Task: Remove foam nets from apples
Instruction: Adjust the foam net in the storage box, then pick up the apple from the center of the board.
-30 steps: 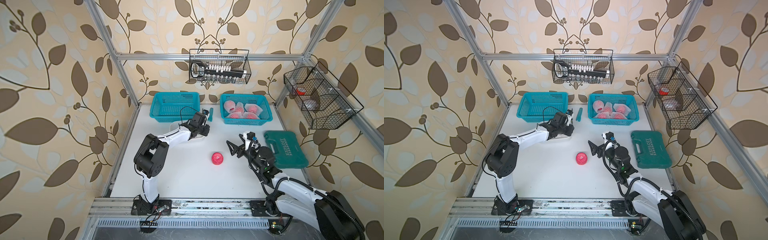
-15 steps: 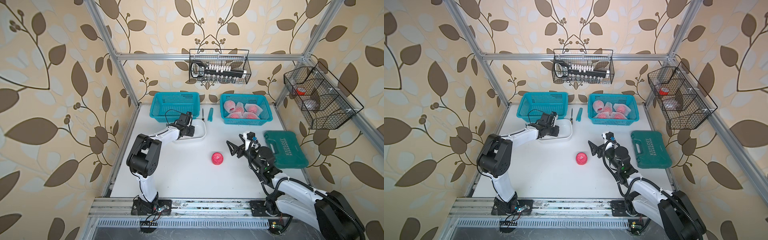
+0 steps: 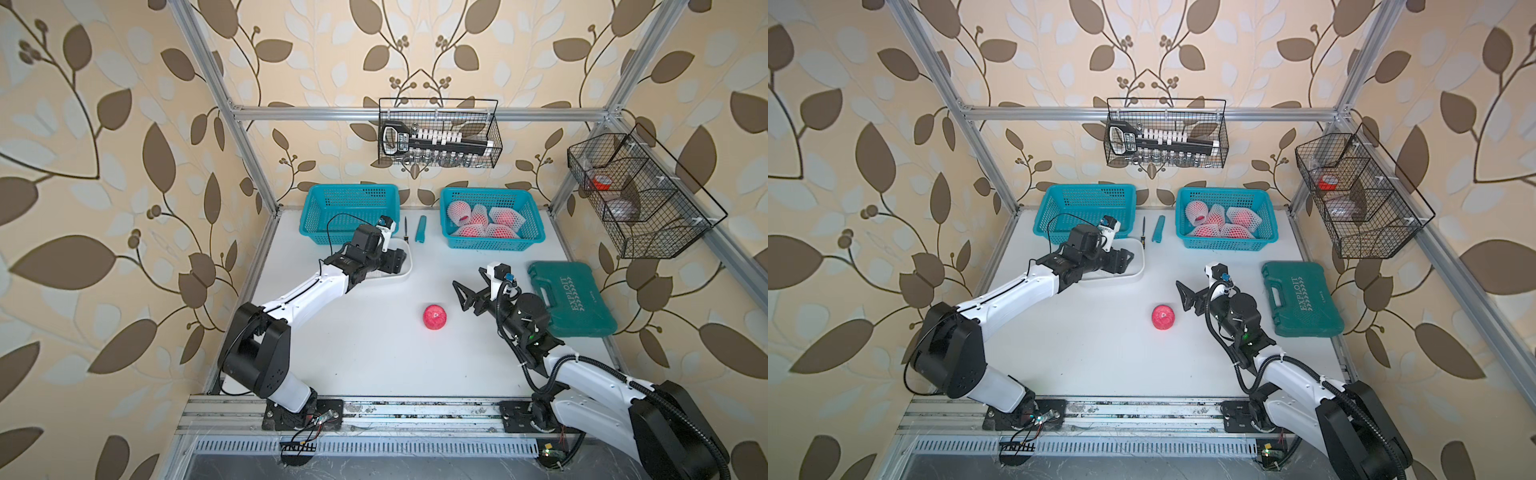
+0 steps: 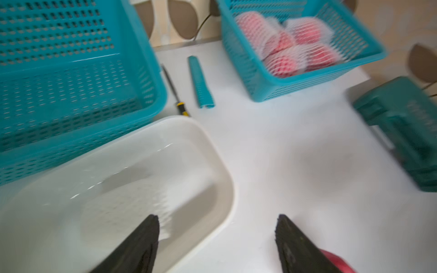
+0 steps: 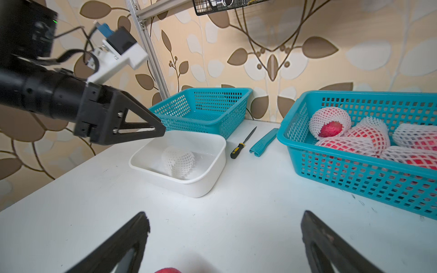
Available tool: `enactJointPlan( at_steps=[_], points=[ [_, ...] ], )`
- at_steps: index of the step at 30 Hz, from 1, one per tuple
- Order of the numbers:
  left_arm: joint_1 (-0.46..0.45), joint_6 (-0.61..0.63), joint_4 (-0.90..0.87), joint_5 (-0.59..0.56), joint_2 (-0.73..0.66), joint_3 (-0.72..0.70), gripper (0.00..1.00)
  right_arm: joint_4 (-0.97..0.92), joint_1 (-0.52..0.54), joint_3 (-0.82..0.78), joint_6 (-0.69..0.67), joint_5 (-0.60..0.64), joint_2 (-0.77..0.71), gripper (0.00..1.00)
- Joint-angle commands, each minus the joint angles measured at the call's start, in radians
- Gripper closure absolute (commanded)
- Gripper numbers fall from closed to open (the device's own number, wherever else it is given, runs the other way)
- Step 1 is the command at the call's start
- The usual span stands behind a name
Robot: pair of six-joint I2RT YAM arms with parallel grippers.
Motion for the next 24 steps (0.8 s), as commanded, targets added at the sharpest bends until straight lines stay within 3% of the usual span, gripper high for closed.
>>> enactJointPlan(
  at_steps=[1, 7, 13, 17, 21, 24],
  points=[
    [-0.114, 0.091, -0.019, 0.117, -0.018, -0.004, 0.11, 0.050, 0.004, -0.030, 0.004, 0.036, -0.036, 0.00],
    [-0.151, 0.082, 0.082, 0.251, -0.033, -0.154, 0.04, -0.060, 0.005, -0.042, 0.011, 0.068, -0.158, 0.00],
    [-0.226, 0.103, 0.100, 0.243, 0.029, -0.173, 0.01, -0.275, 0.007, -0.135, 0.032, 0.080, -0.390, 0.00],
    [-0.253, 0.103, 0.138, 0.231, 0.060, -0.186, 0.01, -0.234, 0.005, -0.204, 0.023, 0.127, -0.504, 0.00],
    [-0.306, 0.135, 0.112, 0.181, 0.112, -0.155, 0.01, -0.156, 0.004, -0.201, 0.003, 0.169, -0.452, 0.00],
    [-0.315, 0.111, 0.137, 0.146, 0.153, -0.159, 0.01, -0.128, 0.005, -0.181, 0.016, 0.100, -0.362, 0.00]
  ],
)
